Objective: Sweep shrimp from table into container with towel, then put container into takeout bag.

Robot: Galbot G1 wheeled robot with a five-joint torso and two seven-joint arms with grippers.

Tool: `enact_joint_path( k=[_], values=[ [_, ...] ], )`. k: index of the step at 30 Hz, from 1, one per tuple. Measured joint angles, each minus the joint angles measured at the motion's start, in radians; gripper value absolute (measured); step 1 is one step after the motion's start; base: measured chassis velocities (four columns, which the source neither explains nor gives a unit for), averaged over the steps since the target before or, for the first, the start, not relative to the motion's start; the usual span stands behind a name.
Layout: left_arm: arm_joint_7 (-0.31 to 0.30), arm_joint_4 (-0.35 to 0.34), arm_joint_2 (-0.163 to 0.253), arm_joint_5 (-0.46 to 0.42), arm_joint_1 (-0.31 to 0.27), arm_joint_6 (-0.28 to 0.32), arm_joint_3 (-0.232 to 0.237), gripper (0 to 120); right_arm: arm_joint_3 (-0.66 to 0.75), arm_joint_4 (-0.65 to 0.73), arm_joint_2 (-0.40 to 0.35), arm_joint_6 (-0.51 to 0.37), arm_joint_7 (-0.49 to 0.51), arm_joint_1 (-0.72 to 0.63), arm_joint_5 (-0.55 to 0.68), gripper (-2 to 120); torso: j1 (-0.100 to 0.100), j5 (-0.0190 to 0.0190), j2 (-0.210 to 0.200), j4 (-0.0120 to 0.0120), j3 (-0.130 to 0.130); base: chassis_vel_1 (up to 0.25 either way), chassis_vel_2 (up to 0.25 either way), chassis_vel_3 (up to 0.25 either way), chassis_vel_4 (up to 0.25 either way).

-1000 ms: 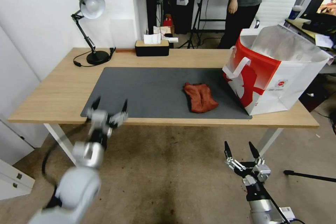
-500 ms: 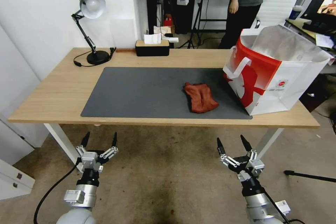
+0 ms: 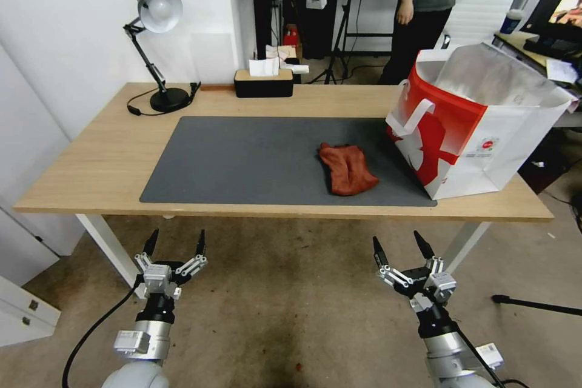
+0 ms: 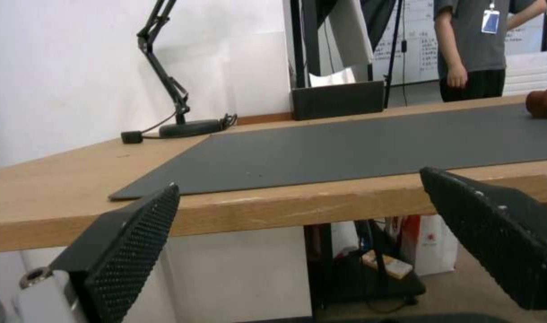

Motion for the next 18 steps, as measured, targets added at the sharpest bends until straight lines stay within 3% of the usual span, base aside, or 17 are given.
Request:
enact_joint_path(
  k=[18],
  values=[
    [-0.001,0.0,0.001,0.0,-0.002,0.003,0.002,100,0.0,0.0,0.0,0.0,0.001,0.0,0.0,100,0.0,0.0,0.0,0.0,0.0,0.0,0.0,0.0,0.0]
  ],
)
